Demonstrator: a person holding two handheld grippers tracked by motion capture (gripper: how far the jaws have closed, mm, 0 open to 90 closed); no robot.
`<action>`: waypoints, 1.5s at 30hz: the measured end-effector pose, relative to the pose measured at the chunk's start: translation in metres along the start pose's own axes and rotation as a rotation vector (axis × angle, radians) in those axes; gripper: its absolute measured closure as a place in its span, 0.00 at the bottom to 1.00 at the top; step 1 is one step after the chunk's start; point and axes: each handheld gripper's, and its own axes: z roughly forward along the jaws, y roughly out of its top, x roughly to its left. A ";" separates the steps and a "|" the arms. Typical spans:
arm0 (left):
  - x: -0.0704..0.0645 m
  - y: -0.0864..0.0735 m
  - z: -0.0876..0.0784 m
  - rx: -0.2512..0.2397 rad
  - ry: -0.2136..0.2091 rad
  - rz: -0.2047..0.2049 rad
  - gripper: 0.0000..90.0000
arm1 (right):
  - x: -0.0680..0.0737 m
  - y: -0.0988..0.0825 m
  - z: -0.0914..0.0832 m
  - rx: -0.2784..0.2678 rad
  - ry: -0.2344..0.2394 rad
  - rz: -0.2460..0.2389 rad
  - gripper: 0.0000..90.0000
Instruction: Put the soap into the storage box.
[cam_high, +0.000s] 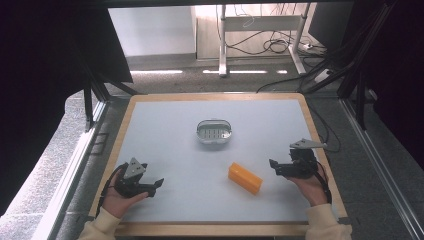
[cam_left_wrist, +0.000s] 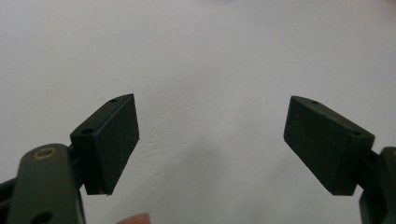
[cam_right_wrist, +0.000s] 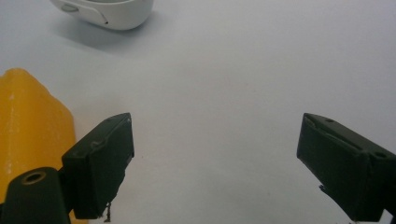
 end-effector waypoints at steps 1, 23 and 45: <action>0.000 0.000 0.000 0.002 0.000 0.000 0.20 | 0.000 0.001 0.000 0.010 0.009 0.004 0.13; 0.002 -0.002 0.002 0.012 -0.010 -0.017 0.20 | 0.015 0.015 -0.022 0.034 0.033 -0.078 0.19; 0.002 -0.003 0.002 0.020 -0.006 -0.024 0.20 | 0.056 0.050 -0.020 0.101 0.112 -0.236 0.18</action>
